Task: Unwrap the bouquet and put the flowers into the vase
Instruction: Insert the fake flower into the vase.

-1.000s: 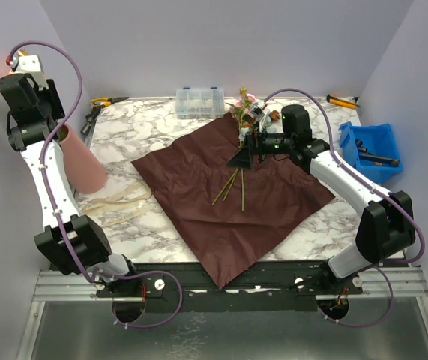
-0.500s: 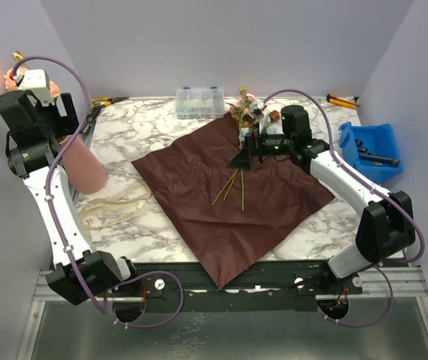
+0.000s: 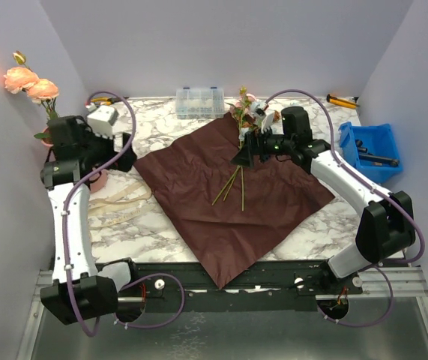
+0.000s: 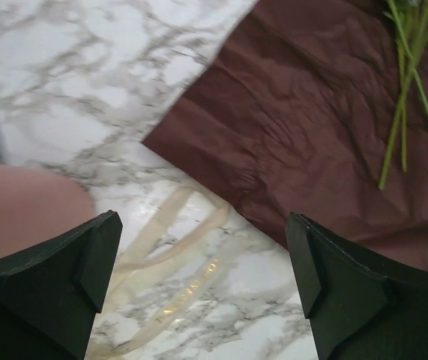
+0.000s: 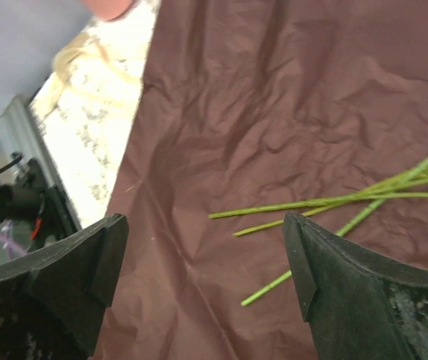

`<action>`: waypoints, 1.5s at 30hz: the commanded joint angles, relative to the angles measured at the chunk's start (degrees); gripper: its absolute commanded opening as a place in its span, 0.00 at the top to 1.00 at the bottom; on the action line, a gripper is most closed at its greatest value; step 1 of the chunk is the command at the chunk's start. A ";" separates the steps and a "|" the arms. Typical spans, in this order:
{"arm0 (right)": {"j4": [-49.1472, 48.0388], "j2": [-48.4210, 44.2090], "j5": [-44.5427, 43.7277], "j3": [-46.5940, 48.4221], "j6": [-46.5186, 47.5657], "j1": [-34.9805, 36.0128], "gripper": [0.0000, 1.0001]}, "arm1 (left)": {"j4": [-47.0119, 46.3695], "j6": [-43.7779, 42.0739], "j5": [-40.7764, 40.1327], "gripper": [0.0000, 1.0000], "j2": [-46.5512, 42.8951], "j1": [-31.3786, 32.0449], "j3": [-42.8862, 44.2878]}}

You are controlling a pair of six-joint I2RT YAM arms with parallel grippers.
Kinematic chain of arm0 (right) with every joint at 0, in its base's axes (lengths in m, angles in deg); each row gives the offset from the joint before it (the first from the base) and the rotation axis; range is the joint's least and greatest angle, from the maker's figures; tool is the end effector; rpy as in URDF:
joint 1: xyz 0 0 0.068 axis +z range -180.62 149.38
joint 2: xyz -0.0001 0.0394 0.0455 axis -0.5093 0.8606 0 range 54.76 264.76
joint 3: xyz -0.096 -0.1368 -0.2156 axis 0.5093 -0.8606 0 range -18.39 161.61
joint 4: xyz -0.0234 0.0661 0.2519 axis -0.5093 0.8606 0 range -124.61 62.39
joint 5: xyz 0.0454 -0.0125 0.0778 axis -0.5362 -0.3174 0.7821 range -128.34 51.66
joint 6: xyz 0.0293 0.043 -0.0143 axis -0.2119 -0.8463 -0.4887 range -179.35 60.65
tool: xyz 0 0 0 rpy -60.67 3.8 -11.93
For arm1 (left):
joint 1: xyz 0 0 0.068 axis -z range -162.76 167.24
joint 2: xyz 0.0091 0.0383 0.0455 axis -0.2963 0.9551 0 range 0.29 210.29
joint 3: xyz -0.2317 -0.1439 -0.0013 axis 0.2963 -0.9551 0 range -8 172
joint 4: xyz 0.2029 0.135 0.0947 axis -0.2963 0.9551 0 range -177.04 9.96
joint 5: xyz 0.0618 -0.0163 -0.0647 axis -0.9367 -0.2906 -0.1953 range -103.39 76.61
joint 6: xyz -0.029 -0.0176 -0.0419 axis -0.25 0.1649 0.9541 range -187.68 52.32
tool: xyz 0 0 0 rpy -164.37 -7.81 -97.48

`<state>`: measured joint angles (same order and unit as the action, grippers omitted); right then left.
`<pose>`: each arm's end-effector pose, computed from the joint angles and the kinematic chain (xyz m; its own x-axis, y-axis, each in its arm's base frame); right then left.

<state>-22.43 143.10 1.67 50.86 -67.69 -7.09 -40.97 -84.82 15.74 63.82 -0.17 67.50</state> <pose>0.3118 0.1608 0.3013 -0.5884 -0.1350 -0.7972 -0.7320 0.5078 0.4542 0.2120 0.0484 0.4004 -0.4747 0.1209 -0.8718 0.2756 0.9611 -0.0167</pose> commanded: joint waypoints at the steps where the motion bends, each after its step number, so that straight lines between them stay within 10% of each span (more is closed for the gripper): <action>1: -0.35 -0.97 -12.70 -1.59 -1.61 -2.50 0.11 | 0.46 0.56 1.04 0.01 -0.44 8.74 -5.36; 12: -4.59 6.26 -23.79 -0.88 -12.46 -11.30 0.42 | -8.10 8.83 -0.27 0.01 1.11 16.87 -10.37; 45: -2.78 37.05 -24.53 26.15 -24.55 -11.52 0.73 | -11.28 14.60 -0.07 0.01 -0.64 17.23 -13.23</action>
<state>-26.43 180.71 -23.73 77.24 -90.02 -18.57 -51.20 -70.77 15.74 65.04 16.88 54.80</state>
